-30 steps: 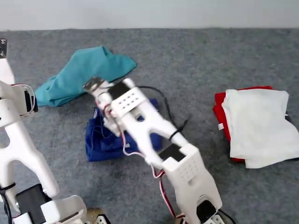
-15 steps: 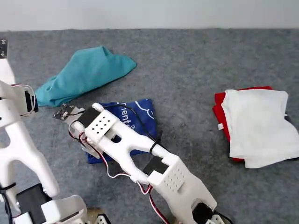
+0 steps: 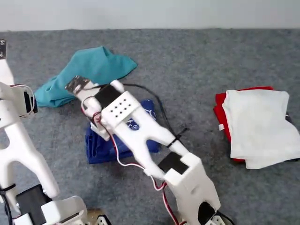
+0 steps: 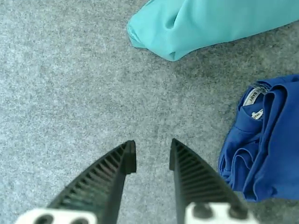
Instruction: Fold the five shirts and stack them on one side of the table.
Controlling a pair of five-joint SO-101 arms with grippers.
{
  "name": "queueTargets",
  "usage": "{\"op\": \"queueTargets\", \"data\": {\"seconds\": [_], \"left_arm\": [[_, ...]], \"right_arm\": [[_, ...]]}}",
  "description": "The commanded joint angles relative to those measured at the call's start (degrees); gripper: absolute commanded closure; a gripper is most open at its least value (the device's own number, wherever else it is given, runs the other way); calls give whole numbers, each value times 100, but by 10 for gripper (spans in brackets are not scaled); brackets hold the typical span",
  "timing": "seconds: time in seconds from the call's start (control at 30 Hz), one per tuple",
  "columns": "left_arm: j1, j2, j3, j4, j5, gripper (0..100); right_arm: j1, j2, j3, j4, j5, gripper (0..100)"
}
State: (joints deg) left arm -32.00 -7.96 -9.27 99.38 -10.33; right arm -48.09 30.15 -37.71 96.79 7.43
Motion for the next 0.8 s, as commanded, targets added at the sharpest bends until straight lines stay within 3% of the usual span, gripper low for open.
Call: {"op": "queueTargets", "data": {"seconds": [0.0,0.53,0.77], "left_arm": [[9,-88,-66,97,18,877],[0,-88,-57,97,18,877],[0,-88,-57,97,18,877]], "right_arm": [[189,-453,-220,4,-62,790],[13,1314,-246,-2501,-536,790],[-312,1622,-246,-2958,-501,790]]}}
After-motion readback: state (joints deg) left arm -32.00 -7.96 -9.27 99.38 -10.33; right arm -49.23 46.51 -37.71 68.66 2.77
